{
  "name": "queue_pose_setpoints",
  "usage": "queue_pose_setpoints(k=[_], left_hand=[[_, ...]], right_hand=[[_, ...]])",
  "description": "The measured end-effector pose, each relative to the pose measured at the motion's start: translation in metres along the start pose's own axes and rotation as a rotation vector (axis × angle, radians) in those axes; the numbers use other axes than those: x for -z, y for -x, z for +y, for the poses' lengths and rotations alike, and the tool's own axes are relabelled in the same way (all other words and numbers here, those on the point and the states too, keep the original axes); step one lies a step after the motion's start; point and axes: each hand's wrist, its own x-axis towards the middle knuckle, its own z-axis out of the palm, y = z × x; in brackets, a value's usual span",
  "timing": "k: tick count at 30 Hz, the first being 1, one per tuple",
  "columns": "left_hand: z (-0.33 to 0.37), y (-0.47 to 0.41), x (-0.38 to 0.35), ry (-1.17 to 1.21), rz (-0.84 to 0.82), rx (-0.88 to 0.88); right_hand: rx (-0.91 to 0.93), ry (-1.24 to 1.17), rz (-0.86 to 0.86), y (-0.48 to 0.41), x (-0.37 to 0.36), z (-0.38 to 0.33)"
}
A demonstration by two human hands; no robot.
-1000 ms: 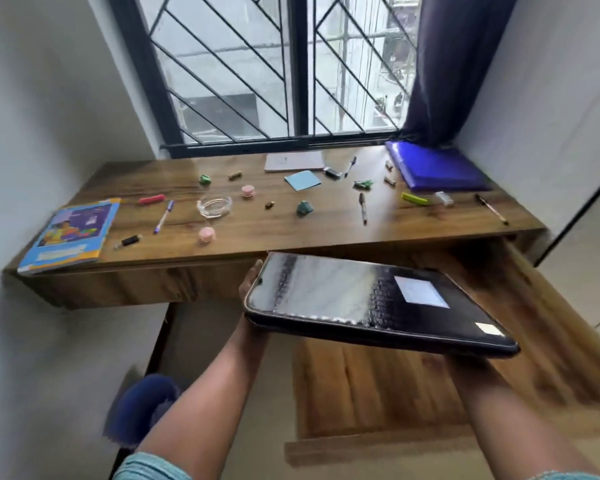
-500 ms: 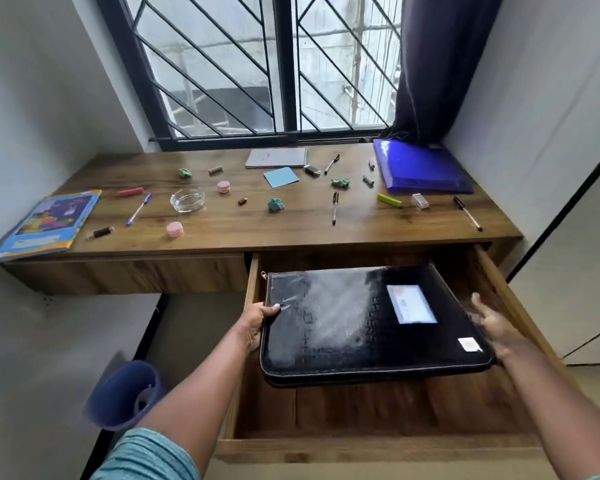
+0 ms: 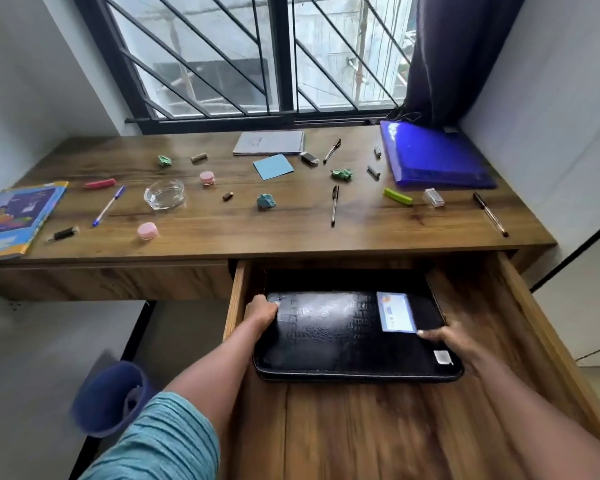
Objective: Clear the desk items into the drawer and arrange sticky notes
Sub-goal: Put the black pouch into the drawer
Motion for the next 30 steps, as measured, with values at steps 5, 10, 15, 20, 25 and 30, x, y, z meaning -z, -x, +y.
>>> queue_pose_setpoints(k=[5,10,15,20,25,30], left_hand=[[0.008,-0.024,0.003,-0.043,0.104,0.013],[0.006,-0.028,-0.002,-0.114,0.118,0.013],[0.003,-0.034,-0.005,-0.157,0.1,0.013],[-0.005,-0.025,-0.027,-0.201,0.212,0.033],[-0.008,-0.029,-0.031,-0.194,0.243,0.029],[-0.011,-0.029,-0.033,-0.226,0.287,0.019]], right_hand=[[0.044,0.164,0.117,-0.028,-0.015,-0.006],[0.053,0.269,0.167,-0.063,-0.023,0.009],[0.091,0.331,0.194,-0.042,-0.034,-0.004],[0.06,0.449,0.191,-0.036,-0.043,-0.017],[0.024,0.519,0.24,-0.037,-0.049,-0.022],[0.015,0.499,0.257,-0.042,-0.052,-0.022]])
